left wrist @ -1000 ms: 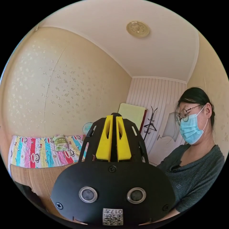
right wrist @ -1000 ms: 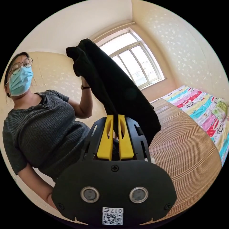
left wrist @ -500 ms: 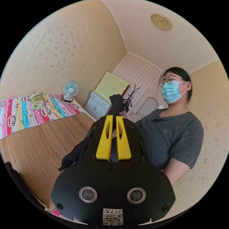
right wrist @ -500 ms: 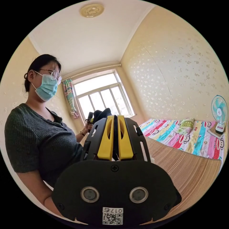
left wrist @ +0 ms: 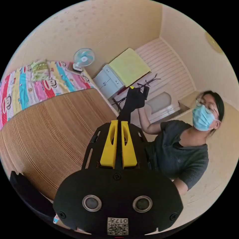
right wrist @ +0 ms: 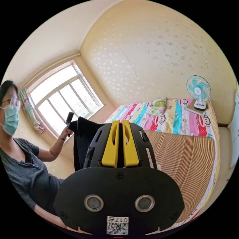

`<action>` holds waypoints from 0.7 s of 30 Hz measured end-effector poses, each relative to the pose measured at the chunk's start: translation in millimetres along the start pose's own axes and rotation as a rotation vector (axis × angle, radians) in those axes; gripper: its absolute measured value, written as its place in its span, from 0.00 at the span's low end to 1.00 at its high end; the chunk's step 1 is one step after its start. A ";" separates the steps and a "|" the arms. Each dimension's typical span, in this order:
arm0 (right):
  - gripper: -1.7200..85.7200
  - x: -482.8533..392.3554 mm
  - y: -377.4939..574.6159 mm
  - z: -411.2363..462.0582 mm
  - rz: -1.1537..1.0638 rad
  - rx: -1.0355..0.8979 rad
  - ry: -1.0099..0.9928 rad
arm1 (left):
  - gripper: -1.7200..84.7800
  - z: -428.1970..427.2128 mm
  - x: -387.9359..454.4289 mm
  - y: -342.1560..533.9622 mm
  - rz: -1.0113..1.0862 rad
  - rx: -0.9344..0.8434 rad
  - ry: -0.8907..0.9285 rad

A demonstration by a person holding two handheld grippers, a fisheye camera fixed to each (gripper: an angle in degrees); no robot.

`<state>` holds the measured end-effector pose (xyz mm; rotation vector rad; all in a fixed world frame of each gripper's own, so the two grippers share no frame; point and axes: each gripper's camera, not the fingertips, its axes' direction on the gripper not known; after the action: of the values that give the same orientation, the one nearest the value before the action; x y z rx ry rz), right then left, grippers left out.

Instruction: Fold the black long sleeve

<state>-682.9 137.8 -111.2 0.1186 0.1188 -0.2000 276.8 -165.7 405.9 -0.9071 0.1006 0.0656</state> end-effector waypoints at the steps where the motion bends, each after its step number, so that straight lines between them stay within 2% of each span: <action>1: 0.04 33.6 -27.5 52.0 0.092 -0.085 0.104 | 0.03 -1.1 -30.7 -15.9 -0.084 -0.004 -0.021; 3: 0.04 75.9 -53.2 115.5 0.183 -0.135 0.275 | 0.06 -8.7 -141.2 -56.2 -0.363 0.058 -0.147; 6: 0.05 123.3 -54.9 189.5 0.265 -0.301 0.431 | 0.09 -17.5 -219.9 -47.6 -0.519 0.222 -0.309; 8: 0.05 132.6 -34.4 215.8 0.256 -0.344 0.410 | 0.10 -6.4 -248.6 -26.6 -0.551 0.242 -0.382; 11: 0.06 136.2 32.1 258.3 0.168 -0.470 0.379 | 0.10 36.6 -279.8 25.0 -0.549 0.168 -0.490; 15: 0.06 153.0 141.3 311.1 0.143 -0.692 0.392 | 0.11 98.8 -318.3 94.4 -0.577 0.039 -0.454; 17: 0.06 156.7 175.2 320.6 0.131 -0.737 0.381 | 0.10 113.4 -331.2 112.9 -0.587 -0.027 -0.475; 20: 0.04 161.8 226.8 325.1 0.053 -0.844 0.495 | 0.05 126.6 -355.1 148.3 -0.669 -0.204 -0.591; 21: 0.03 167.6 246.2 321.1 0.041 -0.878 0.538 | 0.04 105.8 -347.9 161.0 -0.638 -0.087 -0.595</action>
<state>-435.5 303.9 209.7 -0.7061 0.7254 -0.0570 -78.5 11.8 384.6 -0.9385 -0.7481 -0.2560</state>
